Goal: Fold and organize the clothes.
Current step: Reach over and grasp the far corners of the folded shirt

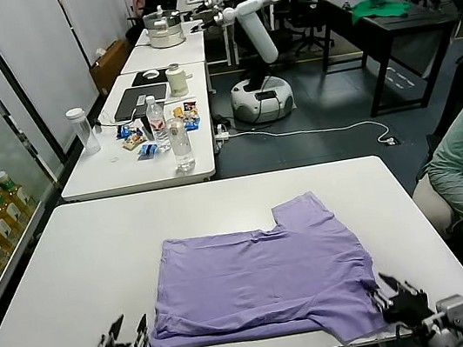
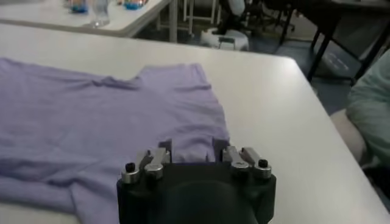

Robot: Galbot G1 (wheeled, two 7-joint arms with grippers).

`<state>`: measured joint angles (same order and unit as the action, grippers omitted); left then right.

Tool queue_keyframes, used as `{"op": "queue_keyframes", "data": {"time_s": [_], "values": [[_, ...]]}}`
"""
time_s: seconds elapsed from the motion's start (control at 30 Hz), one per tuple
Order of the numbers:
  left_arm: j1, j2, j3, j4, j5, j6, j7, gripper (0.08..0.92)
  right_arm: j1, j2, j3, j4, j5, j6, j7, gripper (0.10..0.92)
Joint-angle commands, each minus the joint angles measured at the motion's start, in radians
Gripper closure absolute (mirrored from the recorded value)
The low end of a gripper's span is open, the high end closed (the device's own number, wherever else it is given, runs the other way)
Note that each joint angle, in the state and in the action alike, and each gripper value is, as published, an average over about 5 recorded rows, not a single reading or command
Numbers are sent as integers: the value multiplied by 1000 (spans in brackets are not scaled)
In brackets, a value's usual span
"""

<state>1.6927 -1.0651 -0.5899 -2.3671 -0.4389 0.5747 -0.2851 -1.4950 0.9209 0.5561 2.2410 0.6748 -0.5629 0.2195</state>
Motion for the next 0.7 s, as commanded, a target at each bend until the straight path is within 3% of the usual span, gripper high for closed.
{"op": "queue_keyframes", "data": {"time_s": [0.03,0.13,0.27,0.5,0.7], "values": [[-534,29,79,421,-89,-6,169,346,672,91,-344,-401,-8,-16,18,317],[-634,29,119,546,-104,-7,195,261,799,157,-415,-555,-33,-16,11,241],[-719,29,161,676,-98,-18,246,188,920,232,-459,-748,-76,-12,-3,206],[-806,7,220,822,-49,-38,308,177,1036,357,-457,-1035,-161,16,-20,203],[-832,-10,239,868,-17,-47,344,177,1034,401,-449,-1102,-194,23,-7,203]]}}
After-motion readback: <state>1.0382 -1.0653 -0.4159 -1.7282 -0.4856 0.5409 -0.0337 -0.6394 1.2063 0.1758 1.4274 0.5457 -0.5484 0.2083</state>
